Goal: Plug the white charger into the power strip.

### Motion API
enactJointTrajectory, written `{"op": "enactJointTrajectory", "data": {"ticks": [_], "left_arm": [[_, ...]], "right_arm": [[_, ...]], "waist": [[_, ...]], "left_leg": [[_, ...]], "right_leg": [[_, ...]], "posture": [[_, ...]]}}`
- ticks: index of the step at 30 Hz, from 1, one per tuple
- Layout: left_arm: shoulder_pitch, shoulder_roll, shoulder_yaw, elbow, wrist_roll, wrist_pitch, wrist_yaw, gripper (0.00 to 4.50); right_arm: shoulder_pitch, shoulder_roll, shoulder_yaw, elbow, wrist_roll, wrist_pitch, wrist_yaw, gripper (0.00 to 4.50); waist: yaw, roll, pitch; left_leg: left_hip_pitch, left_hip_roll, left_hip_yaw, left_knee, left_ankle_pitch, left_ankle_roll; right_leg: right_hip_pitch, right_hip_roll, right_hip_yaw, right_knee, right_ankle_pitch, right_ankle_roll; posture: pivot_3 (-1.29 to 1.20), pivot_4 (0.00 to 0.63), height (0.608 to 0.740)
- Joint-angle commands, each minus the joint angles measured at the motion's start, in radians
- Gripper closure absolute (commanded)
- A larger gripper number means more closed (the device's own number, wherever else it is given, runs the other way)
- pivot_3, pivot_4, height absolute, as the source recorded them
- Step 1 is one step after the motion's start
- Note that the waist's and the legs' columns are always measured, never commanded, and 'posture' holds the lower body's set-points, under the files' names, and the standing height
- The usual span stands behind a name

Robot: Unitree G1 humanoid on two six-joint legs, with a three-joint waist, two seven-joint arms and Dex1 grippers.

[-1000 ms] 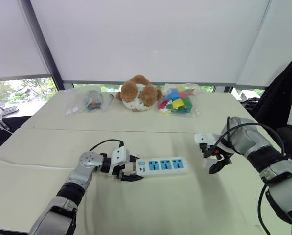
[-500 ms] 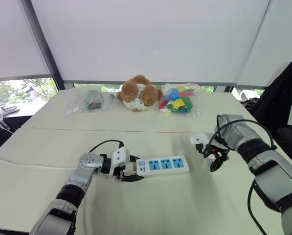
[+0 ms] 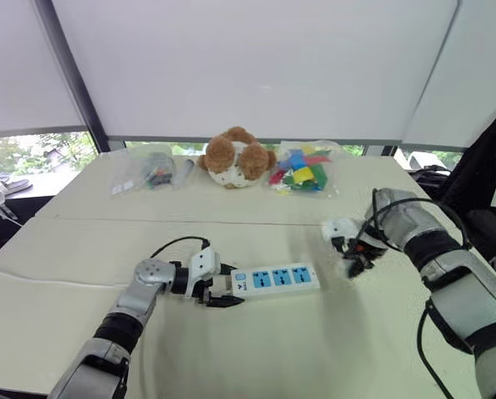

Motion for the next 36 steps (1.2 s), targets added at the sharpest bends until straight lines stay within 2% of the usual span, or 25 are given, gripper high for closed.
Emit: {"op": "enactJointTrajectory", "data": {"ticks": [1,4,7,12,16,20,36], "left_arm": [[-0.076,0.027,-0.034,0.075,0.035,-0.043,-0.094,1.52],[-0.162,0.017,-0.048,0.207,0.073,-0.130,-0.119,1.52],[-0.230,-0.005,-0.045,0.350,0.097,-0.200,-0.099,1.52],[-0.279,-0.020,-0.022,0.507,0.119,-0.298,-0.066,1.52],[-0.285,-0.011,-0.041,0.545,0.148,-0.353,-0.100,1.52],[-0.298,-0.015,-0.045,0.555,0.154,-0.367,-0.129,1.52],[-0.332,-0.010,-0.055,0.613,0.190,-0.328,-0.180,1.52]], "right_arm": [[0.038,0.018,-0.231,-0.140,0.239,0.099,-0.033,3.76],[0.206,0.029,-0.388,-0.270,0.381,0.130,-0.114,3.76],[0.323,0.086,-0.530,-0.347,0.514,0.215,-0.237,3.76],[0.514,0.199,-0.674,-0.524,0.697,0.274,-0.383,3.76],[0.652,0.255,-0.645,-0.689,0.723,0.260,-0.449,3.76],[0.713,0.262,-0.605,-0.760,0.738,0.260,-0.452,3.76],[0.657,0.224,-0.471,-0.576,0.659,0.079,-0.353,3.76]], "waist": [[-0.002,0.000,0.000],[0.006,-0.001,0.000],[0.002,-0.001,0.000],[-0.004,0.000,0.000],[-0.003,0.000,0.000],[-0.004,0.000,0.000],[-0.009,-0.001,0.000]], "left_leg": [[-0.002,0.000,0.000,-0.001,0.000,0.000],[-0.008,0.000,-0.002,-0.001,0.000,0.000],[-0.014,0.000,-0.003,0.001,0.000,0.000],[-0.013,0.000,-0.001,0.002,0.000,0.000],[-0.011,0.000,-0.002,0.002,0.000,0.000],[-0.011,0.000,-0.002,0.002,0.000,0.000],[-0.011,0.001,-0.002,0.001,0.000,0.001]], "right_leg": [[-0.002,0.000,0.000,0.000,0.000,0.000],[-0.006,0.001,-0.002,-0.001,0.000,0.000],[-0.011,0.000,-0.003,-0.002,0.000,0.000],[-0.013,0.000,-0.001,0.002,0.000,0.000],[-0.010,0.001,-0.001,0.003,0.000,0.000],[-0.011,0.001,-0.001,0.003,0.000,0.000],[-0.011,0.002,-0.001,0.003,0.000,0.000]], "posture": [[0.00,0.150,0.739],[0.00,0.150,0.739],[0.00,0.150,0.739],[0.00,0.150,0.739],[0.00,0.150,0.739],[0.00,0.150,0.739],[0.00,0.150,0.739]]}}
